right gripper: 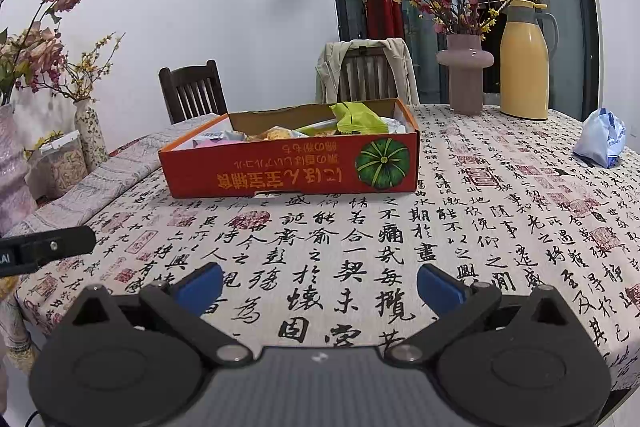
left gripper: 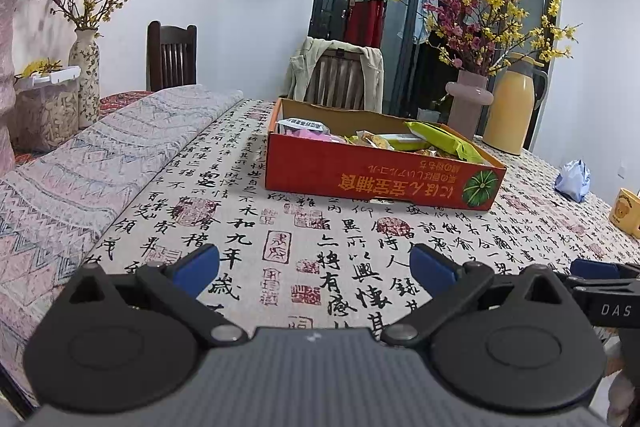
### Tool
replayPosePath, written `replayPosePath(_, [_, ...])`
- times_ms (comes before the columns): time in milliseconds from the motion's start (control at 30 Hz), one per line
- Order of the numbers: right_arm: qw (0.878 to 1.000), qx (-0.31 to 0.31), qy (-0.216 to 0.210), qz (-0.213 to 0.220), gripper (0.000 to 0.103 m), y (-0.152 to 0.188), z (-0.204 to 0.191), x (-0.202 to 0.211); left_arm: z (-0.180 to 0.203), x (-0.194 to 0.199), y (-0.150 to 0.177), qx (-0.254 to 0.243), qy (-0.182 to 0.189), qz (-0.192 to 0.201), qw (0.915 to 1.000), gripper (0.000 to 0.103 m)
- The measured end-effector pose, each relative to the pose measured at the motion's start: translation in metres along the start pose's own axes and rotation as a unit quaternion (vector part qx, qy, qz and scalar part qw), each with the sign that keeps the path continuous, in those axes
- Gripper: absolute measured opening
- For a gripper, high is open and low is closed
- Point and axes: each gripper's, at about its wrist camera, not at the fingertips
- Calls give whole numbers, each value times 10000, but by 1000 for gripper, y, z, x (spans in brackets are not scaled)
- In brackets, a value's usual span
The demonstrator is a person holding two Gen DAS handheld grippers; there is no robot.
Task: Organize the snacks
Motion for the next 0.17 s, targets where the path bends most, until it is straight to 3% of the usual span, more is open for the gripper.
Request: replayPosePath(167, [10000, -28, -5, -25, 103, 3, 0, -1, -1, -1, 1, 52, 72, -15, 10000, 103])
Point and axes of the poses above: each gripper's, at about its wrist camera, not at the fingertips, and x roughly against the way its jaws point, z to its right, y to its underside, and after that the axes turned 11 degrees about z, right-handed
